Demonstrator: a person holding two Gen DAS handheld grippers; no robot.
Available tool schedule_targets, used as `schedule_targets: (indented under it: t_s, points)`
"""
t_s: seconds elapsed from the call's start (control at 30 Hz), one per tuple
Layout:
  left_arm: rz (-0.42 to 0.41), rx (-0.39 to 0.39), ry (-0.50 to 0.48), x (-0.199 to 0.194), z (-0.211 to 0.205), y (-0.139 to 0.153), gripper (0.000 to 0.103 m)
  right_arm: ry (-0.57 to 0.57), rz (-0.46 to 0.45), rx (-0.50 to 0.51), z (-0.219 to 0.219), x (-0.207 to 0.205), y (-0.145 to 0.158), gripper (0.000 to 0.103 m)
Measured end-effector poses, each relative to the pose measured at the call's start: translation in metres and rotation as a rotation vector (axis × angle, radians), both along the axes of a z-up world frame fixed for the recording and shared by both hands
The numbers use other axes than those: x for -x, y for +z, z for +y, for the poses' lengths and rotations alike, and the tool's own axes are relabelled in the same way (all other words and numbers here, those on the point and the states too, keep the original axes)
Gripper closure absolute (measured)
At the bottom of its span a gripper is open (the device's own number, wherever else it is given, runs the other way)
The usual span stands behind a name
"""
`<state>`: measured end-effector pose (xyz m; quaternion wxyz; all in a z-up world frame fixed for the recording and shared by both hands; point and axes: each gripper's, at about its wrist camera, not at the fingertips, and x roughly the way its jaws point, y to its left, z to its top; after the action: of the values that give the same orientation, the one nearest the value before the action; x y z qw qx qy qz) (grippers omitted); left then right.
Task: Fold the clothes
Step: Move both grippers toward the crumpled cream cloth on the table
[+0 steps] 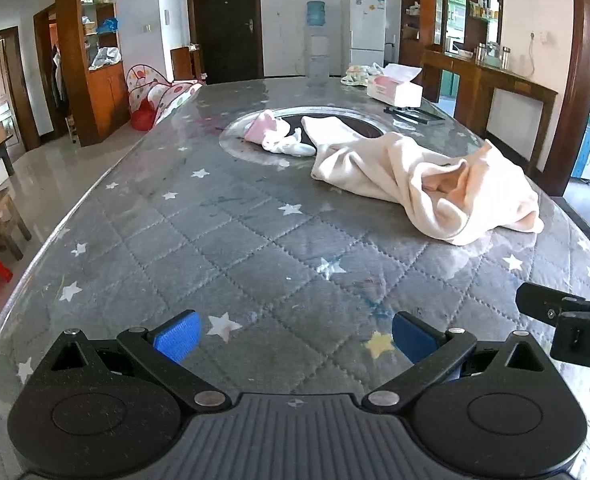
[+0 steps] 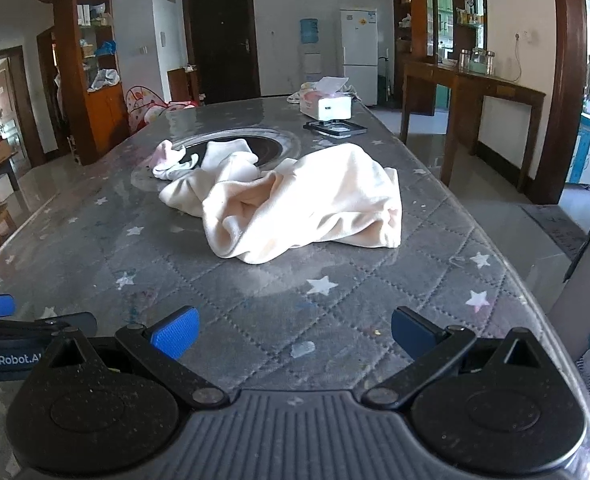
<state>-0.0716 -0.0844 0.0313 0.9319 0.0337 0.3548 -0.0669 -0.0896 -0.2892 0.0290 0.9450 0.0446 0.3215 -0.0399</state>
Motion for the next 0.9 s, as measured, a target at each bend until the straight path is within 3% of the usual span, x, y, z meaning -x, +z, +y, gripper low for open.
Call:
schedule_targets:
  t_s: [0.9]
  points:
    - [0.002,0.008,-0.019,0.0097,-0.006,0.0014,0.0,-0.013,0.002,0.008,0.0025,0.0095,0.0009,0.0]
